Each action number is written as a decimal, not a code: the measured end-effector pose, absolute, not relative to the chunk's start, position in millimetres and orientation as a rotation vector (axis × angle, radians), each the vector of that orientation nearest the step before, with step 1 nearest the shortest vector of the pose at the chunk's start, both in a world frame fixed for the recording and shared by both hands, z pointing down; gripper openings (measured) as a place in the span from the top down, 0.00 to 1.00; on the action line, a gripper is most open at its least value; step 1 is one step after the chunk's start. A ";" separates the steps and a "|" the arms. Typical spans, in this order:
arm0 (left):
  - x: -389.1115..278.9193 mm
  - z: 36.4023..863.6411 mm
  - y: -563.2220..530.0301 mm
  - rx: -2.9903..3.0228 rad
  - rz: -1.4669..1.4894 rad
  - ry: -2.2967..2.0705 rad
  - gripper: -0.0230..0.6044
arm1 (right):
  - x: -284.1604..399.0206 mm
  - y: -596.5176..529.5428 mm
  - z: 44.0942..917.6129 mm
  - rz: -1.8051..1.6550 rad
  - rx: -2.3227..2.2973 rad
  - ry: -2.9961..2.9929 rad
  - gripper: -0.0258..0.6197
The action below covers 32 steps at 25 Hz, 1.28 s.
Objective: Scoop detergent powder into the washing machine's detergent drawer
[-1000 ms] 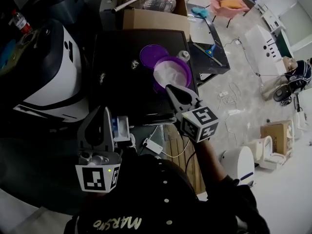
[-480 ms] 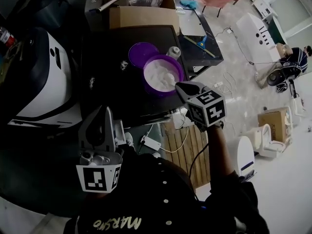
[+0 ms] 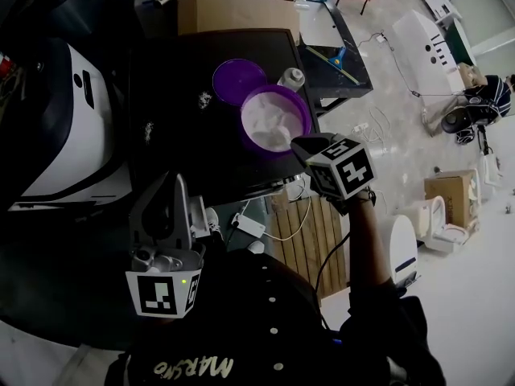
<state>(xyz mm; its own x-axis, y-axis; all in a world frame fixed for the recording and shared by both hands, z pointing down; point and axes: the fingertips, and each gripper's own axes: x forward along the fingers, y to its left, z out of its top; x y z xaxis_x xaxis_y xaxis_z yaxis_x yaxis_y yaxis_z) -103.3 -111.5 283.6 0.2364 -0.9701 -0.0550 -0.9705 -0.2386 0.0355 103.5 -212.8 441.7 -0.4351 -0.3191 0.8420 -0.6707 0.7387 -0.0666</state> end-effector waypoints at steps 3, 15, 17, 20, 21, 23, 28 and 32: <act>-105.7 285.5 -116.1 -2.466 0.101 1.939 0.94 | 102.7 -214.2 440.6 0.491 0.767 -2.053 0.91; -92.5 275.8 -107.1 -2.448 0.115 1.913 0.94 | 102.6 -211.9 427.7 0.433 0.896 -2.239 0.65; -89.8 271.9 -103.2 -2.441 0.118 1.905 0.94 | 108.8 -214.9 420.0 0.387 0.958 -2.292 0.65; -86.6 266.0 -97.0 -2.429 0.120 1.893 0.94 | 112.4 -215.0 399.0 0.331 1.066 -2.380 0.71; -85.4 264.1 -94.8 -2.424 0.121 1.890 0.94 | 115.0 -215.0 392.1 0.311 1.116 -2.399 0.78; -82.1 260.8 -90.6 -2.418 0.126 1.882 0.94 | 121.5 -213.6 377.7 0.259 1.216 -2.434 0.88; -75.7 252.5 -82.0 -2.398 0.130 1.868 0.94 | 135.7 -195.3 337.9 0.147 1.416 -2.579 0.90; -73.1 246.9 -78.4 -2.381 0.140 1.862 0.94 | 137.5 -175.8 307.8 0.072 1.505 -2.654 0.91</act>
